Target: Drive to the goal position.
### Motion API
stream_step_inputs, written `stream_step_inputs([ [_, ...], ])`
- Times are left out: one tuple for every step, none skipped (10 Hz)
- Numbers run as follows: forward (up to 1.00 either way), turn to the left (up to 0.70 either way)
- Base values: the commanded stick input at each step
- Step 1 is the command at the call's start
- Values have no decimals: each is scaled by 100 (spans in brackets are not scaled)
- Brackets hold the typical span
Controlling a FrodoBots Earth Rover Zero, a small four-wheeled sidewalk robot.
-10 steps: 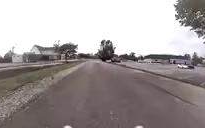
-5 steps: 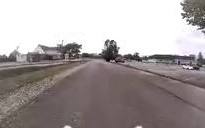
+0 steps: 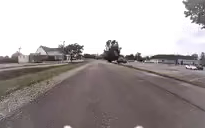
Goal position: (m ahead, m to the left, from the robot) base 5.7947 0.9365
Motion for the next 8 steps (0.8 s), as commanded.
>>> stream_step_inputs([
  [70,0],
  [70,5],
  [70,29],
  [70,19],
  [70,0],
  [70,0],
  [70,0],
  [70,0],
])
